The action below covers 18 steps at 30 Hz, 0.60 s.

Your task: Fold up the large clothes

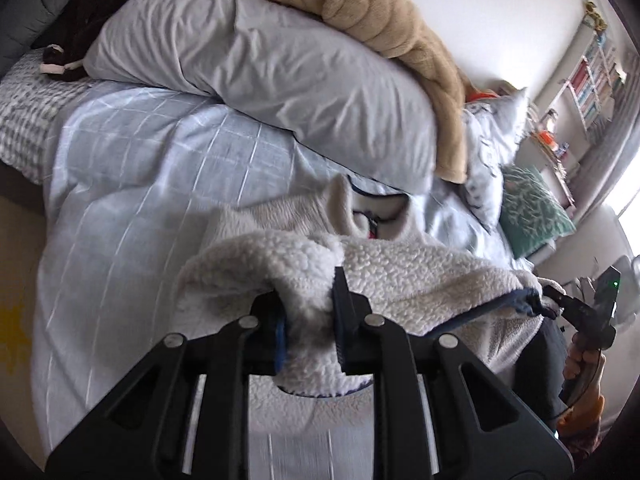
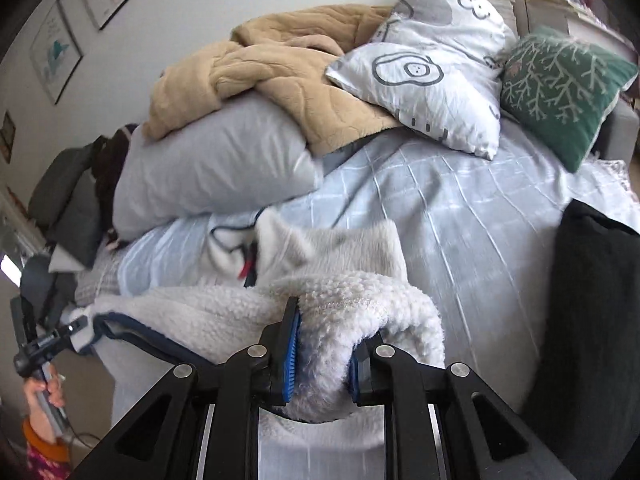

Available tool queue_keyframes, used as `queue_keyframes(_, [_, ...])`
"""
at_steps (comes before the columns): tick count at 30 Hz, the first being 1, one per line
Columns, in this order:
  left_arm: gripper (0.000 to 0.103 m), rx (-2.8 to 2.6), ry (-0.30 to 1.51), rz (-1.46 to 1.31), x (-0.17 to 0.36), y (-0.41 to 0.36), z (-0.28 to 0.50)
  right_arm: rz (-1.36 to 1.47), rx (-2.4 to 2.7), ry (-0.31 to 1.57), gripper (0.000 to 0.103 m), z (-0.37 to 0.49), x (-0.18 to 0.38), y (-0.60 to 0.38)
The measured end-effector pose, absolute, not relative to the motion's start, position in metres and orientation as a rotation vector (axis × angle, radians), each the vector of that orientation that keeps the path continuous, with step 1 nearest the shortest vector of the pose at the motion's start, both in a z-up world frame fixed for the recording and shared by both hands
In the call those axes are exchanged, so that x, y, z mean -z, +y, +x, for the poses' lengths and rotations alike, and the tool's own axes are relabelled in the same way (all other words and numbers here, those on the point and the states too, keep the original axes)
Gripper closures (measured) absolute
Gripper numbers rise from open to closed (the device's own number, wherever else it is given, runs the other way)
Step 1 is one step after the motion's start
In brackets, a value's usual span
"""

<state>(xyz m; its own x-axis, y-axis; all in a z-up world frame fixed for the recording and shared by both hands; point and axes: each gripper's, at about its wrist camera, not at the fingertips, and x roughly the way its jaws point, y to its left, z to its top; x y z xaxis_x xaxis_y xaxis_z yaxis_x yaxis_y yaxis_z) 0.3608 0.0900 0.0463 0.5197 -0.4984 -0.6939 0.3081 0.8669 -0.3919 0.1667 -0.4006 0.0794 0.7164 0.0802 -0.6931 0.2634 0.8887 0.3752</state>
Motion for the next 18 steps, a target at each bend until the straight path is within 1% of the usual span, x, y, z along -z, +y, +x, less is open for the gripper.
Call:
queue_keyframes(3, [0.08, 0.467, 0.919, -0.202, -0.021, 0.071, 0.397, 0.522, 0.125, 0.783, 0.083, 0.206, -0.056, -0.417])
queue_keyframes(4, [0.076, 0.448, 0.936, -0.189, -0.009, 0.065, 0.41, 0.537, 0.133, 0.792, 0.083, 0.218, -0.047, -0.422])
queue_keyframes(6, [0.076, 0.428, 0.975, -0.179, 0.012, 0.055, 0.425, 0.563, 0.159, 0.829, 0.082, 0.244, -0.022, -0.429])
queue_keyframes(9, [0.068, 0.386, 1.055, -0.159, 0.045, 0.044, 0.445, 0.569, 0.201, 0.881, 0.08, 0.269, 0.01, -0.433])
queue_keyframes(10, [0.064, 0.376, 1.079, -0.161, 0.054, 0.041, 0.45, 0.572, 0.213, 0.892, 0.077, 0.274, 0.021, -0.434])
queue_keyframes(12, [0.054, 0.379, 1.111, -0.174, 0.063, 0.04, 0.454, 0.589, 0.234, 0.921, 0.072, 0.283, 0.042, -0.435])
queue_keyframes(13, [0.047, 0.393, 1.124, -0.18, 0.064, 0.04, 0.455, 0.595, 0.236, 0.929, 0.071, 0.284, 0.047, -0.436])
queue_keyframes(14, [0.044, 0.409, 1.132, -0.182, 0.063, 0.04, 0.455, 0.601, 0.231, 0.934, 0.069, 0.285, 0.051, -0.437])
queue_keyframes(15, [0.041, 0.428, 1.145, -0.177, 0.059, 0.041, 0.455, 0.606, 0.217, 0.937, 0.067, 0.285, 0.051, -0.439])
queue_keyframes(16, [0.034, 0.444, 1.169, -0.174, 0.055, 0.044, 0.455, 0.613, 0.193, 0.947, 0.065, 0.285, 0.049, -0.441])
queue_keyframes(17, [0.027, 0.448, 1.181, -0.171, 0.052, 0.047, 0.455, 0.618, 0.176, 0.956, 0.06, 0.284, 0.046, -0.443])
queue_keyframes(18, [0.025, 0.446, 1.187, -0.168, 0.045, 0.053, 0.454, 0.624, 0.152, 0.972, 0.055, 0.285, 0.043, -0.446])
